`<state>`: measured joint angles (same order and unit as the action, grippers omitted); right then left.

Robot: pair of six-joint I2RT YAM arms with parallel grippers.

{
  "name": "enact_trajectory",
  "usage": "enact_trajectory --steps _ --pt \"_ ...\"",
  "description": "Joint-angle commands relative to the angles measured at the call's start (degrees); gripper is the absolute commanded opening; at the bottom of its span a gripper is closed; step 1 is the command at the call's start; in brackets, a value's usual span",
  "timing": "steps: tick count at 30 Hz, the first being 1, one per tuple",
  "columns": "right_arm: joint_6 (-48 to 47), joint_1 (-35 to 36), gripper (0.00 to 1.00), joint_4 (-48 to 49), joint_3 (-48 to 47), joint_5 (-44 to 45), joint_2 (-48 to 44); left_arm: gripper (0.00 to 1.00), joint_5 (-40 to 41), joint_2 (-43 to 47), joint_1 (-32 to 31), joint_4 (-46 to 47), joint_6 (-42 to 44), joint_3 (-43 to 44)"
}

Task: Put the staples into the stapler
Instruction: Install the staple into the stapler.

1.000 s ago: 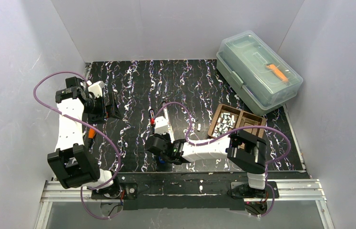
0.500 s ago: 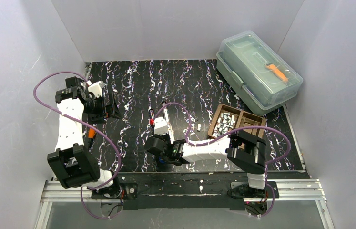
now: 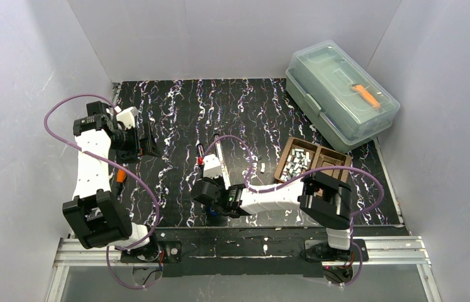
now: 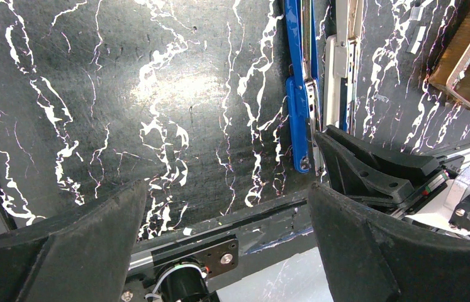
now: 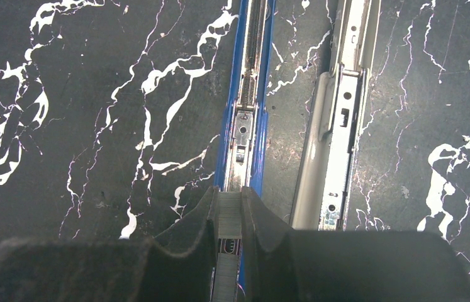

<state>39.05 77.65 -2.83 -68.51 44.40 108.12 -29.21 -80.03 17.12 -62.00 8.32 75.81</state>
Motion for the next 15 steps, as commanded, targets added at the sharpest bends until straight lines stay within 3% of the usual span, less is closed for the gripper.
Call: enact_trajectory --steps 1,15 --pt "0.25 0.31 0.01 1.51 -1.09 0.64 0.63 0.99 -1.20 1.84 0.28 -1.55 0.18 0.95" --pt "1.51 0.29 0.01 2.30 0.41 1.02 0.54 0.99 -1.12 1.82 0.32 -1.55 0.46 0.45"
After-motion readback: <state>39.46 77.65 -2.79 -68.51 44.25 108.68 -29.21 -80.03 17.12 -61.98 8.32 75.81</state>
